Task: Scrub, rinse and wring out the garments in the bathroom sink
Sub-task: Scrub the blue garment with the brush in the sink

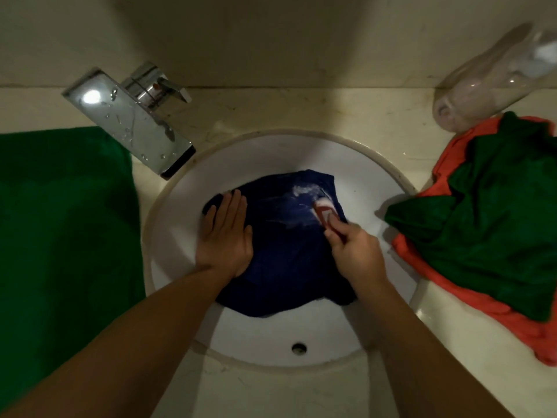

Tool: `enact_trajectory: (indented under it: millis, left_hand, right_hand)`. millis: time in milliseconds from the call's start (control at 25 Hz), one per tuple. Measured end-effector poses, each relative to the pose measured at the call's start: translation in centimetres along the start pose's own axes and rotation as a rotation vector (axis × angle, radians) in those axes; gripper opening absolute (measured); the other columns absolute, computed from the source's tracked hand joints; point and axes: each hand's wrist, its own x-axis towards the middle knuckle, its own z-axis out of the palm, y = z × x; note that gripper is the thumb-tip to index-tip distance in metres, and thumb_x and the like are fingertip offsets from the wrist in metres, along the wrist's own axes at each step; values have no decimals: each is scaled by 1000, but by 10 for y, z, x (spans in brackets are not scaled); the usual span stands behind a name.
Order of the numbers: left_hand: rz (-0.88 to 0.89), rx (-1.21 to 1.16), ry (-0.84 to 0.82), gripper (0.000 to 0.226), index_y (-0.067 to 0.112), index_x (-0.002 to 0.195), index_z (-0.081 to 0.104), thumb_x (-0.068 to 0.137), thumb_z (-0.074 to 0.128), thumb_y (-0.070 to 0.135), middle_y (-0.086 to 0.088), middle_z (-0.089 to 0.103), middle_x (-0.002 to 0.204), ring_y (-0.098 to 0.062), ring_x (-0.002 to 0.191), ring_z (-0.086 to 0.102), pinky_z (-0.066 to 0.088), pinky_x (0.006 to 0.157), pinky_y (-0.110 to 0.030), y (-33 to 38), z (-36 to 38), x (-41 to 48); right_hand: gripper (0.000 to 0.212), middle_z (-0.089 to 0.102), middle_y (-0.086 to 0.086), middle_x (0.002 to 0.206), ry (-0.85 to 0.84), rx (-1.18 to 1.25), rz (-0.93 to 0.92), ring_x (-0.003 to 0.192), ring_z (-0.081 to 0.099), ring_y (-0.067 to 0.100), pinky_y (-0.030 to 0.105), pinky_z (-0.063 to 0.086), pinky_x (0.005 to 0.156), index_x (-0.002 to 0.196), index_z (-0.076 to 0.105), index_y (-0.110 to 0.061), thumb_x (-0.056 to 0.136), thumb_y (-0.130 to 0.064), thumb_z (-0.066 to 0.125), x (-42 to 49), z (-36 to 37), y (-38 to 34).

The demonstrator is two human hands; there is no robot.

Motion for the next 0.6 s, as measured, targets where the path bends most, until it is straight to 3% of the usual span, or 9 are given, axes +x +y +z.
enact_trajectory:
  millis: [80, 160, 280, 360, 480, 520, 600]
  left_hand:
    - [-2, 16, -50, 61, 12, 157, -14, 105, 9, 34, -4, -14, 168, -18, 155, -12, -26, 116, -33, 2, -5, 0]
    - [-10, 112, -107, 61, 10, 153, -23, 106, 4, 36, -6, -25, 166, -20, 153, -20, -34, 108, -34, -2, -13, -1]
    - [21, 277, -139, 62, 7, 155, -22, 102, -7, 34, -8, -27, 164, -22, 153, -22, -39, 102, -37, -20, -23, -4]
    - [1, 290, -180, 63, 6, 154, -25, 103, -5, 39, -9, -30, 163, -23, 152, -24, -39, 103, -39, -23, -26, -2]
    - [-35, 300, -317, 65, 7, 148, -32, 104, -3, 44, -8, -37, 160, -24, 150, -31, -29, 113, -43, -11, -29, 4]
    - [-47, 294, -343, 64, 7, 148, -33, 104, -3, 44, -8, -38, 159, -25, 149, -32, -26, 116, -44, -8, -29, 5]
    - [-48, 285, -359, 63, 7, 146, -33, 105, -2, 44, -8, -39, 159, -24, 149, -33, -23, 117, -44, -5, -31, 8]
  right_hand:
    - [41, 67, 12, 130, 62, 4, 65, 113, 64, 33, 35, 48, 99, 145, 56, -31, 104, -34, 55, -2, -4, 3]
    - [42, 72, 16, 116, 21, 78, -97, 101, 67, 34, 39, 55, 91, 146, 55, -36, 104, -31, 56, -11, 20, -25]
    - [50, 69, 17, 103, -202, 10, -374, 92, 67, 36, 45, 58, 82, 147, 44, -52, 102, -33, 55, -32, 58, -49]
    - [49, 68, 15, 103, -156, -68, -290, 91, 66, 37, 46, 58, 82, 146, 40, -58, 102, -39, 53, -16, 42, -26]
    - [42, 68, 16, 109, 28, -65, -44, 97, 66, 37, 41, 54, 87, 147, 52, -39, 105, -38, 50, -1, 10, 7]
    - [42, 69, 16, 109, 62, -20, -34, 96, 66, 35, 40, 53, 87, 148, 53, -35, 106, -35, 50, -4, 11, -2]
    - [43, 70, 19, 104, 8, 86, -208, 91, 67, 35, 40, 56, 84, 148, 53, -34, 105, -30, 53, -13, 32, -39]
